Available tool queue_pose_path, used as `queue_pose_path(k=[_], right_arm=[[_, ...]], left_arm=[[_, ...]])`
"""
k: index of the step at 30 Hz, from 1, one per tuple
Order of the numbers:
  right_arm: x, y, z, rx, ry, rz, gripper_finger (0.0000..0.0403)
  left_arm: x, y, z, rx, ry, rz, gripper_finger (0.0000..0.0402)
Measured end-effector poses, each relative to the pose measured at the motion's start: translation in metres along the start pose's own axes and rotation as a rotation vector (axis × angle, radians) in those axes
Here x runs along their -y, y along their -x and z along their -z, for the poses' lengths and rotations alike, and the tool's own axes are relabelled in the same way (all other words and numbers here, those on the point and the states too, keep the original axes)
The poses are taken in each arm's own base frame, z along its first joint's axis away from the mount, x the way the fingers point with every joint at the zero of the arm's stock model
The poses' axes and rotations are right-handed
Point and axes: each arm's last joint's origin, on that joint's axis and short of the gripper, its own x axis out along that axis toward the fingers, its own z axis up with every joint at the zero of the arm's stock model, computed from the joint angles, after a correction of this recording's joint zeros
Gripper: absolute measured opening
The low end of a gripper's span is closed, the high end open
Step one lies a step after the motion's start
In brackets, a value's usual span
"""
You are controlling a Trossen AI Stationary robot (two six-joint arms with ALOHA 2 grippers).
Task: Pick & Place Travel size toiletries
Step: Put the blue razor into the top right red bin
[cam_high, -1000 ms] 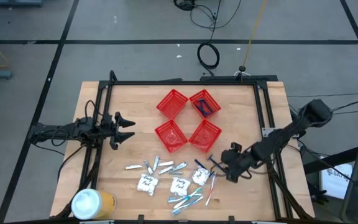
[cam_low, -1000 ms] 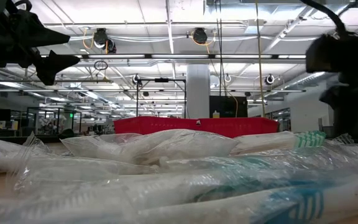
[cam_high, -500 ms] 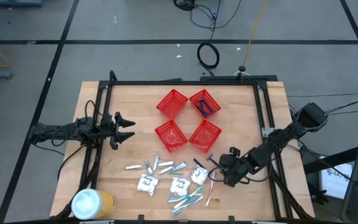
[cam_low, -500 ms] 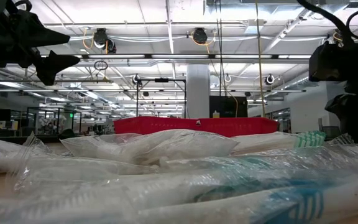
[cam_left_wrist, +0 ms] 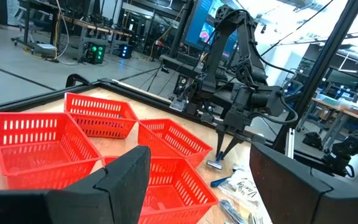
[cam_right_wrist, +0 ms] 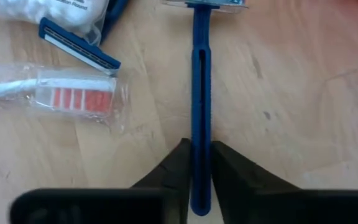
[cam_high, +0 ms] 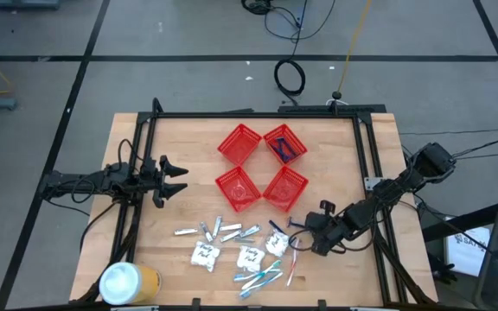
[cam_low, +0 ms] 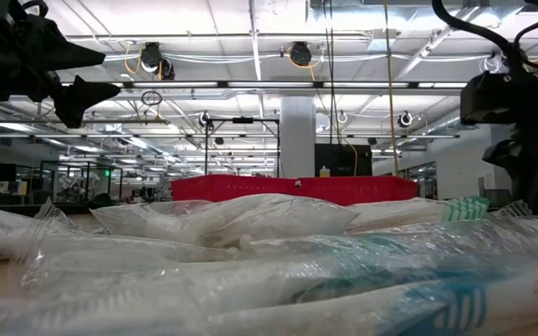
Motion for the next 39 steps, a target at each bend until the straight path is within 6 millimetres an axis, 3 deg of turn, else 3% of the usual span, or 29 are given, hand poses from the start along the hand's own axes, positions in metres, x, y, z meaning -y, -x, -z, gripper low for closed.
queue_pose_path(k=[4, 13, 27, 39], right_arm=[[0.0, 0.0, 0.0, 0.001, 0.032, -0.004, 0.0019], [0.0, 0.003, -0.002, 0.016, 0.07, -0.018, 0.0025], [0.01, 0.053, -0.014, 0.224, 0.057, -0.143, 0.0021], [0.016, 0.058, -0.023, 0.308, 0.028, -0.122, 0.0021]], left_arm=[[0.0, 0.0, 0.0, 0.0, 0.0, 0.0, 0.0271], [0.0, 0.0, 0.0, 0.0, 0.0, 0.0, 0.0271], [0.0, 0.0, 0.0, 0.0, 0.0, 0.0, 0.0271], [0.0, 0.0, 0.0, 0.0, 0.0, 0.0, 0.0271]])
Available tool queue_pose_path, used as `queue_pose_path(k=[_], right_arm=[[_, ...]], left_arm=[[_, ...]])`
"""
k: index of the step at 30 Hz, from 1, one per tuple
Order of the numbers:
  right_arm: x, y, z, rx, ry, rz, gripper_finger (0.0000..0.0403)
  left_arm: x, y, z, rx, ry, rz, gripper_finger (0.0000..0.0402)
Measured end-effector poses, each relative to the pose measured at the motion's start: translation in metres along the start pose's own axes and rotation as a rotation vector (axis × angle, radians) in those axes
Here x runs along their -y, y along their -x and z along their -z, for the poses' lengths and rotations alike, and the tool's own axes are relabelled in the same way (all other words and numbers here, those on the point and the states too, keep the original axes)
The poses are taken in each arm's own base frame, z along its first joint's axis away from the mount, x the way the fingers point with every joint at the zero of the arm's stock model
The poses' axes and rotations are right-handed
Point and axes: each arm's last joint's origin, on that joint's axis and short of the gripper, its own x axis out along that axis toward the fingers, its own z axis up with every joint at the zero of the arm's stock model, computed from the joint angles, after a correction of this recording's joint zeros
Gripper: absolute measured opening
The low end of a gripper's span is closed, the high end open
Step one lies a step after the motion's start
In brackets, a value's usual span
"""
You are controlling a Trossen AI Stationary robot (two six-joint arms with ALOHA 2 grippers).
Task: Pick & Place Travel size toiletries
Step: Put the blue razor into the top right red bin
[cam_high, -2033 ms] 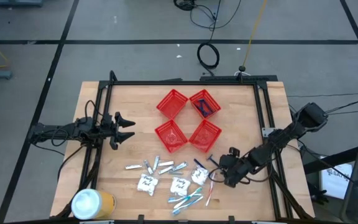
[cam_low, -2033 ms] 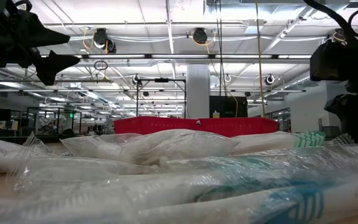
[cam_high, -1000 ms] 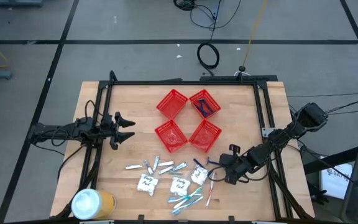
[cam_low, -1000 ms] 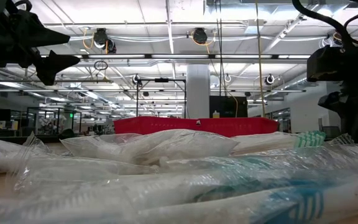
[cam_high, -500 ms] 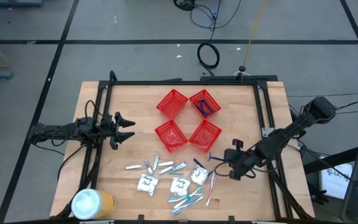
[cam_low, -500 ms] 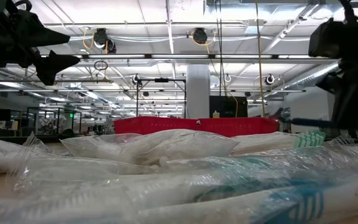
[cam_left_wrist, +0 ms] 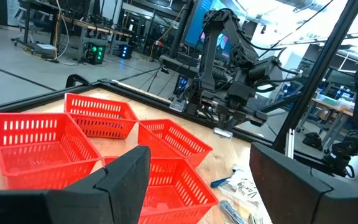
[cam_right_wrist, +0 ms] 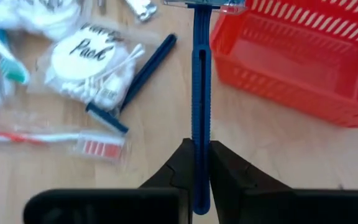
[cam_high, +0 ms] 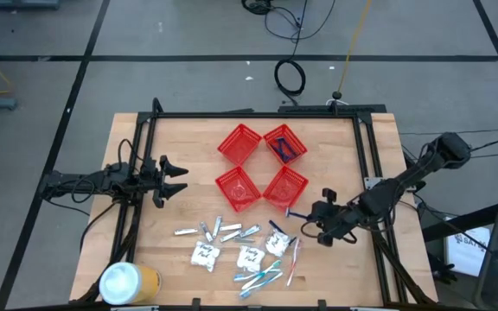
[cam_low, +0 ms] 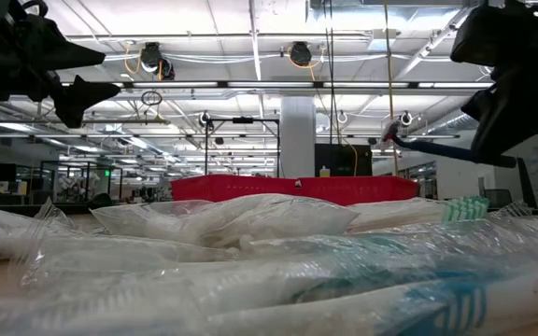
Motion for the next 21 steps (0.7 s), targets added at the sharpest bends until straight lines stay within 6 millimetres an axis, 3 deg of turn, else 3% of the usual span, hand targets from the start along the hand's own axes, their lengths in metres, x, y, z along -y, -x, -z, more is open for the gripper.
queue_pose_path(k=[12, 21], right_arm=[[0.013, -0.007, -0.024, 0.119, -0.011, 0.007, 0.0021], [0.036, -0.014, -0.045, 0.2, -0.007, 0.082, 0.0021]], left_arm=[[0.0, 0.0, 0.0, -0.001, 0.0, 0.0, 0.0271], [0.0, 0.0, 0.0, -0.001, 0.0, 0.0, 0.0271]])
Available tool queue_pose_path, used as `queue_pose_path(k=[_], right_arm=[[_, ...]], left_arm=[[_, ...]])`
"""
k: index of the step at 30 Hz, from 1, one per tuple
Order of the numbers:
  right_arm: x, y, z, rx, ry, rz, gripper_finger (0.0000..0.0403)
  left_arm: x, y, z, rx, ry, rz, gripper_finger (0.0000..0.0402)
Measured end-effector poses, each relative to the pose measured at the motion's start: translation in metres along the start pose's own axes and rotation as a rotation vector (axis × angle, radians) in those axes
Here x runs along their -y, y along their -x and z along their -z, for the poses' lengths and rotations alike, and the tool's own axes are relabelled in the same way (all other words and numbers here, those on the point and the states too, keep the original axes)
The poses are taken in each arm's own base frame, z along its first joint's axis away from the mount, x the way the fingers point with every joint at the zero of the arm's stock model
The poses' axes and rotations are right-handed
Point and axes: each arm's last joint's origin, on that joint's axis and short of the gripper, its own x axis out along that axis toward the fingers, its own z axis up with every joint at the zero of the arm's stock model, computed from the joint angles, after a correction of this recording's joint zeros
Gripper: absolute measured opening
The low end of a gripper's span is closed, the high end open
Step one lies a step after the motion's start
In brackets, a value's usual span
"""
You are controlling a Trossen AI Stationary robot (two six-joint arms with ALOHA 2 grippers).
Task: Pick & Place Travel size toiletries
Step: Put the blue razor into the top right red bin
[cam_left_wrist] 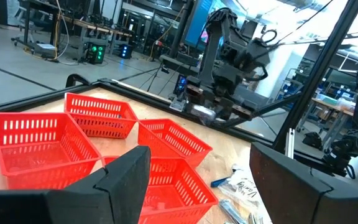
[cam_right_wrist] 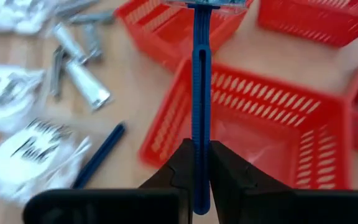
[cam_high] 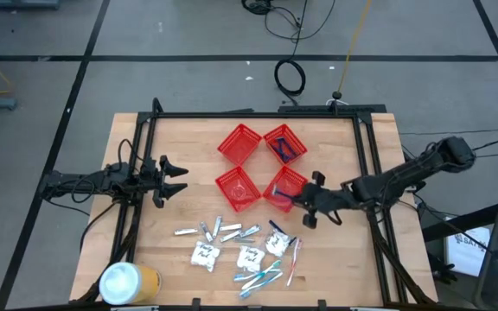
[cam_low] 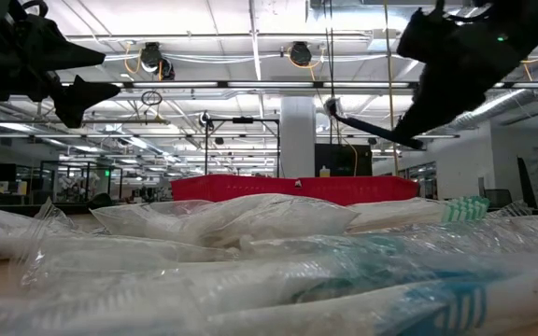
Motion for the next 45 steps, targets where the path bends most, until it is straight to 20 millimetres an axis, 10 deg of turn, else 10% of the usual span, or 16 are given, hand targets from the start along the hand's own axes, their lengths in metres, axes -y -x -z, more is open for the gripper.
queue_pose_path(k=[27, 45], right_arm=[[0.149, -0.025, -0.035, 0.086, -0.075, 0.235, 0.0021], [0.168, -0.05, -0.016, 0.024, -0.087, 0.267, 0.0043]], left_arm=[[0.0, 0.0, 0.0, 0.0, 0.0, 0.0, 0.0271], [0.0, 0.0, 0.0, 0.0, 0.0, 0.0, 0.0271]])
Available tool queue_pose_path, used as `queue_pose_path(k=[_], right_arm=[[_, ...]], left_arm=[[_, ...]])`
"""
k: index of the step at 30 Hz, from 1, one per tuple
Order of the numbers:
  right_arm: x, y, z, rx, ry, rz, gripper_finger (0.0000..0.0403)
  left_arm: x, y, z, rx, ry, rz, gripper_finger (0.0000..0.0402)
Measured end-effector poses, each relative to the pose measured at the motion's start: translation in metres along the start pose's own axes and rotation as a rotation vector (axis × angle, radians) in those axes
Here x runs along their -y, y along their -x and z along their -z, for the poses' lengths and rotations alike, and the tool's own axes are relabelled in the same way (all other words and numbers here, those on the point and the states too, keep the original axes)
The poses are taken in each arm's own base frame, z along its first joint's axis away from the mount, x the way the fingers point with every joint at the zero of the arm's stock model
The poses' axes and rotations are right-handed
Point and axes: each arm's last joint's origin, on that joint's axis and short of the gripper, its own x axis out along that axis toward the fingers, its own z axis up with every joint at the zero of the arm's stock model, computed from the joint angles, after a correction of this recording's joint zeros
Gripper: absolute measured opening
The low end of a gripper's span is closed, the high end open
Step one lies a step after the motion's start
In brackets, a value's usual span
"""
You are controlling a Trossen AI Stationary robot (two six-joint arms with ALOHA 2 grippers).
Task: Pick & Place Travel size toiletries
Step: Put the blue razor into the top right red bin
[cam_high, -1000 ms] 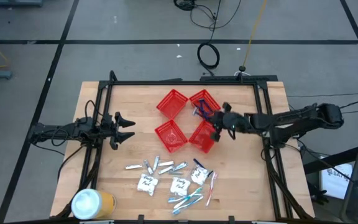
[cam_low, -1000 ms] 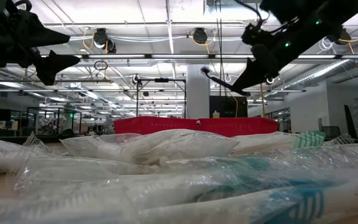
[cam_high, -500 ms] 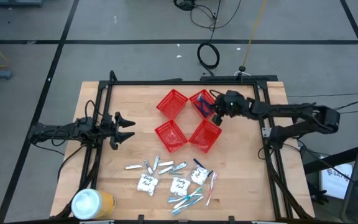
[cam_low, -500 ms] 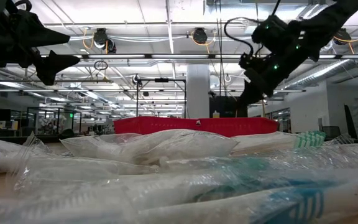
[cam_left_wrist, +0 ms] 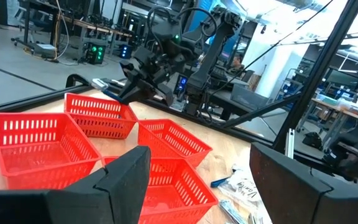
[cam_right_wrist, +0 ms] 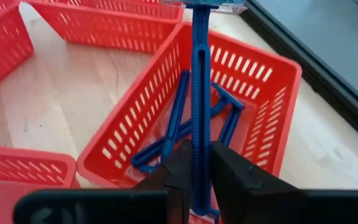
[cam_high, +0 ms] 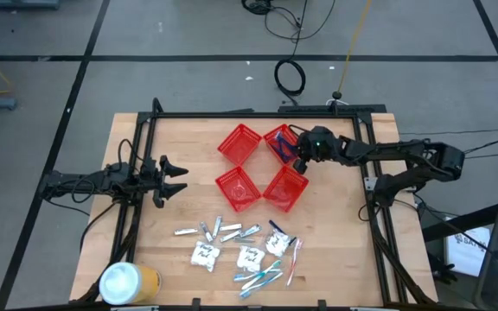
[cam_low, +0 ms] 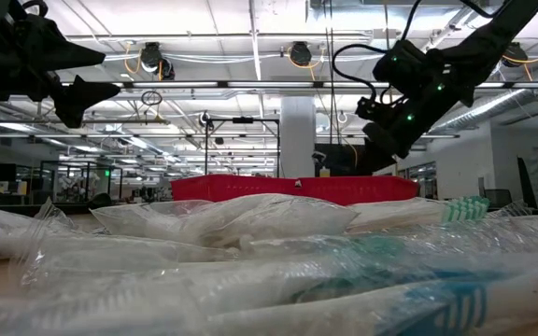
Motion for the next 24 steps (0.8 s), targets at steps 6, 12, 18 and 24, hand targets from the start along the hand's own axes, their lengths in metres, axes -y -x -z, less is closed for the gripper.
queue_pose_path(k=[6, 12, 18, 24], right_arm=[[0.0, 0.0, -0.001, 0.005, -0.002, 0.002, 0.0062], [0.0, 0.0, -0.001, 0.005, -0.025, 0.003, 0.0072], [-0.002, 0.0, -0.003, 0.028, -0.013, -0.008, 0.0081], [-0.036, 0.006, -0.003, 0.055, 0.205, -0.113, 0.0083]], left_arm=[[0.0, 0.0, 0.0, 0.0, 0.0, 0.0, 0.0271], [0.0, 0.0, 0.0, 0.0, 0.0, 0.0, 0.0271], [0.0, 0.0, 0.0, 0.0, 0.0, 0.0, 0.0271], [0.0, 0.0, 0.0, 0.0, 0.0, 0.0, 0.0271]])
